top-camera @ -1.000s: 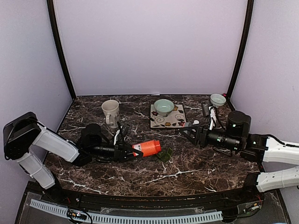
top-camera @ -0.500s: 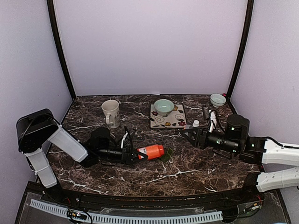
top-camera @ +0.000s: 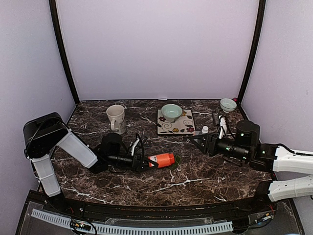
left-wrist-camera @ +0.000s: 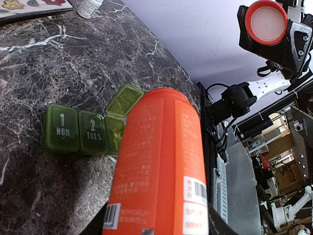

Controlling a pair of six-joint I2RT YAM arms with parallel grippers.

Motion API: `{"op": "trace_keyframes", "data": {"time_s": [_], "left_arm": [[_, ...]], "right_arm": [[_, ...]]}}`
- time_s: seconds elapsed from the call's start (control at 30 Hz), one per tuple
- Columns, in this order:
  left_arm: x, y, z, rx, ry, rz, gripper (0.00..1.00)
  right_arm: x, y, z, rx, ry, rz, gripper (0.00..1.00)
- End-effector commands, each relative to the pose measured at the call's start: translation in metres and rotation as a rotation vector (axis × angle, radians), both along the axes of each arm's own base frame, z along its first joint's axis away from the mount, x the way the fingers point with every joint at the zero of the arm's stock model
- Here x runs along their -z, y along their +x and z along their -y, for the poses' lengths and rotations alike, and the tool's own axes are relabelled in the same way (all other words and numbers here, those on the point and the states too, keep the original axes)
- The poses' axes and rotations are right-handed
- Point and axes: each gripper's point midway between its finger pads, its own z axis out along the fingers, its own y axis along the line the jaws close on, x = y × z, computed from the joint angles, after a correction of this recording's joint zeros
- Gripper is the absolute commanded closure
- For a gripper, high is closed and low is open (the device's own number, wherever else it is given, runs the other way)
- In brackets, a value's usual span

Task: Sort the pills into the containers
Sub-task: Pour the pill into the compartment of the pill container.

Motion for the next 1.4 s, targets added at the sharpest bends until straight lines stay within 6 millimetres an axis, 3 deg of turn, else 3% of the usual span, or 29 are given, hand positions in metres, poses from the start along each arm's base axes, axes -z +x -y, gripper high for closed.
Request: {"op": "trace_keyframes", "data": {"time_s": [0.0, 0.7, 1.37], "left_arm": [[-0.004, 0.000, 0.008, 0.011, 0.004, 0.035, 1.00], [0.013, 0.011, 0.012, -0.042, 0.089, 0.021, 1.00], [0.004, 0.008, 0.012, -0.055, 0.135, 0.062, 1.00]], "right_arm": [[-0.002, 0.002, -0.002, -0.006, 0.022, 0.014, 0.57], [0.007, 0.001, -0.002, -0.020, -0.001, -0.002, 0.57], [0.011, 0.000, -0.003, -0.030, -0.007, -0.011, 0.58]]}}
